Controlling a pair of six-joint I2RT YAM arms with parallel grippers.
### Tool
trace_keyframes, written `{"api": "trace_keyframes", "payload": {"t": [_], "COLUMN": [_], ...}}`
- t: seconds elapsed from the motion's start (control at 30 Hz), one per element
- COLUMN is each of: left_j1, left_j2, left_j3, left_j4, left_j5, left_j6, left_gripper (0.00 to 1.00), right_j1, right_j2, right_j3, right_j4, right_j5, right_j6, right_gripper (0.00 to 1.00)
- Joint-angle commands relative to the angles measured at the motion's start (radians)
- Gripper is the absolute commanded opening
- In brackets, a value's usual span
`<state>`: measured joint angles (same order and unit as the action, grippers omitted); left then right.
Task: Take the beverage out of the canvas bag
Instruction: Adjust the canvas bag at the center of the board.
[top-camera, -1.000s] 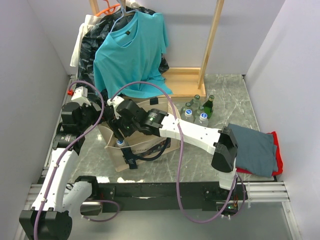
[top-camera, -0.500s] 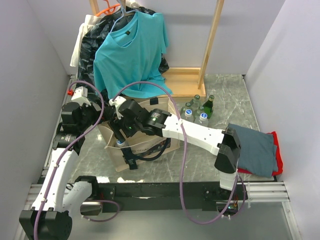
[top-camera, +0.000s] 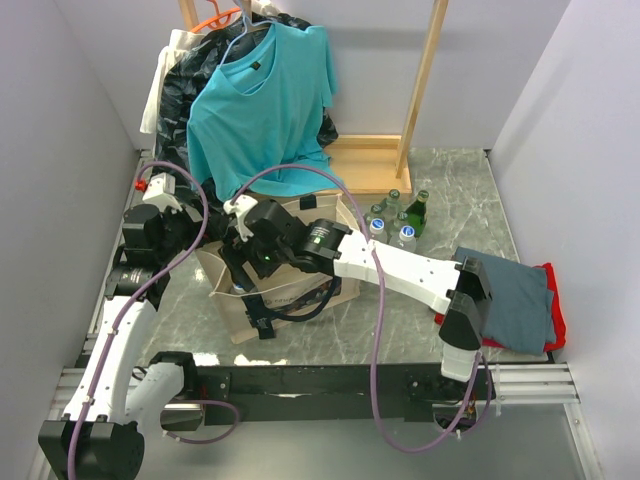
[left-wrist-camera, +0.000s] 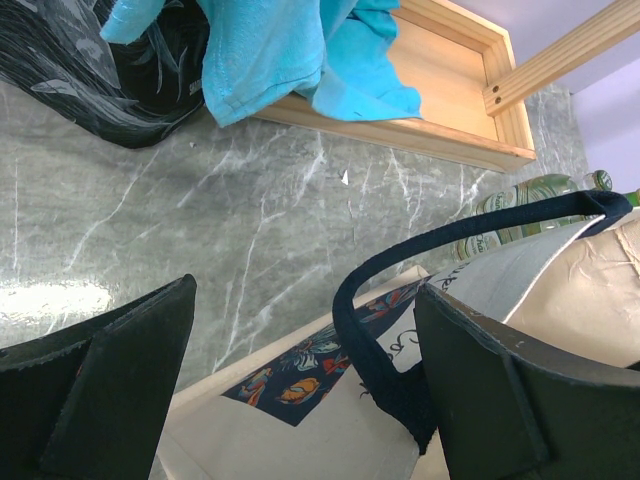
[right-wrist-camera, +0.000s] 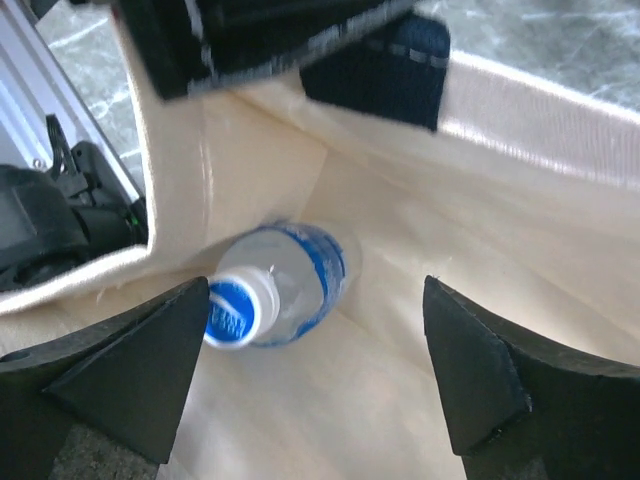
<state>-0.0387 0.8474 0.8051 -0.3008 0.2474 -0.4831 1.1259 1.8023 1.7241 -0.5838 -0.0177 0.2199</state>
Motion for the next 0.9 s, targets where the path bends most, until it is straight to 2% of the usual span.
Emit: {"api": "trace_keyframes", "payload": {"t": [0.0,0.3,0.53,0.87], "left_j1": [-0.001,-0.001,-0.001,-0.001], "left_j2": [-0.014,-0.013,-0.011,-0.004], "left_j3": [-0.003,-0.004,-0.006,0.000], "left_j4": [0.017,0.023,0.029,0.025], "left_j5": [0.004,0.009,0.016,0.013], "left_j6": [0.015,0.011,0.006,0.006], "left_gripper": [0.96,0.96,0.96,0.96], "right_j1": [0.006,0.006,0.011,0.015], "right_j2": [-0.093,-0.061,-0.116,-0.199], "right_j3": [-0.021,-0.001,-0.049,-0.083], "right_j4": [0.013,-0.056,-0.002,0.064], "right_j5": [-0.033,-0.062,-0.005,-0.004], "right_j6": [0.001,-0.001,0.010,0.001], "right_gripper": [0.94,0.94,0.94,0.95]}}
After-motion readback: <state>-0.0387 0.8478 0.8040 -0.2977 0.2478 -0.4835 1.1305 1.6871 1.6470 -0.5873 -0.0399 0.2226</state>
